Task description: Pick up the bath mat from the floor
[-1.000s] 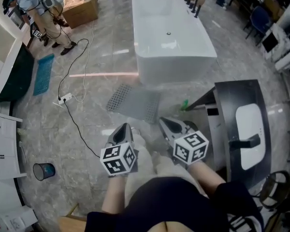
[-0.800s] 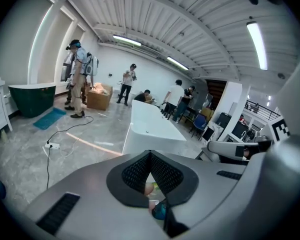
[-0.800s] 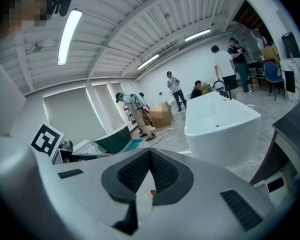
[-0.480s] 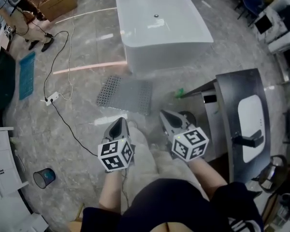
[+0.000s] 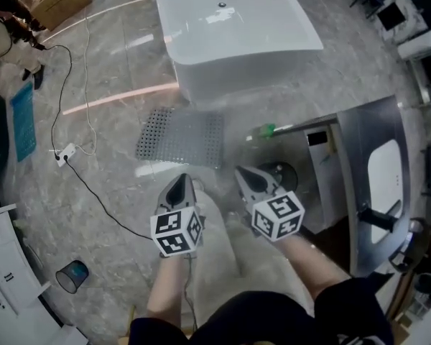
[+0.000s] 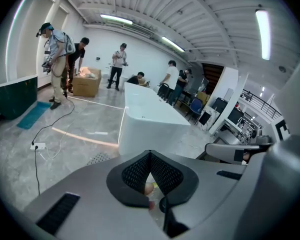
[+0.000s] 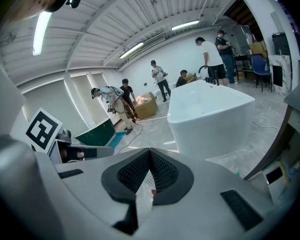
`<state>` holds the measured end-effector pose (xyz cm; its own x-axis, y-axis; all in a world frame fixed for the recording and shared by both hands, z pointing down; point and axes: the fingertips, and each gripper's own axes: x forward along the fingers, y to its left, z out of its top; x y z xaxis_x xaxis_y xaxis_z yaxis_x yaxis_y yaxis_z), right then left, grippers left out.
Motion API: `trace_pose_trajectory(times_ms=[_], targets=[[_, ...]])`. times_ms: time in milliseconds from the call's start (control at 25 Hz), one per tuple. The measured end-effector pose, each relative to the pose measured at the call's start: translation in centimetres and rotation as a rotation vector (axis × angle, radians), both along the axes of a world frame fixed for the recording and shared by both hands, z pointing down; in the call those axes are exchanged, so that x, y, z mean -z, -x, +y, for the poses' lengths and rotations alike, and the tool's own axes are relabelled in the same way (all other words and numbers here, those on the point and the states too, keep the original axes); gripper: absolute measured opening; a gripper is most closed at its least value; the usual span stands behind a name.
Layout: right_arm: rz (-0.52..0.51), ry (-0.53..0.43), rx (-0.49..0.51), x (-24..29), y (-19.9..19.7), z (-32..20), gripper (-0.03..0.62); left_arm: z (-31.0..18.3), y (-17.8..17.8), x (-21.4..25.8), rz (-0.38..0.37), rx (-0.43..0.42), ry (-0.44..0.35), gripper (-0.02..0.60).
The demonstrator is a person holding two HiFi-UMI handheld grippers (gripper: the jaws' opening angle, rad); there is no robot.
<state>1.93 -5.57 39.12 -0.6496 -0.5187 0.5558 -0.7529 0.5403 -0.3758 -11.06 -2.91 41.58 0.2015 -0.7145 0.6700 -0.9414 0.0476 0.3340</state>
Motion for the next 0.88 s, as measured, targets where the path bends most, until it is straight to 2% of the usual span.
trace_pose_trajectory(times_ms=[240, 440, 880], targets=[[0.072, 0.046, 0.012, -8.2, 0.9, -2.3, 0.012, -2.7, 0.5, -6.9, -0.003, -0.036, 0.043, -0.006], [0.106, 0.094, -0.016, -16.1, 1.5, -4.2, 0.011, -4.1, 1.1, -13.6, 0.005, -0.04, 0.1, -0.006], [0.207, 0.226, -0.037, -31.7, 1.0, -4.7, 0.012, -4.9, 2.1, -28.3, 0.003, -0.063, 0.236, -0.006]])
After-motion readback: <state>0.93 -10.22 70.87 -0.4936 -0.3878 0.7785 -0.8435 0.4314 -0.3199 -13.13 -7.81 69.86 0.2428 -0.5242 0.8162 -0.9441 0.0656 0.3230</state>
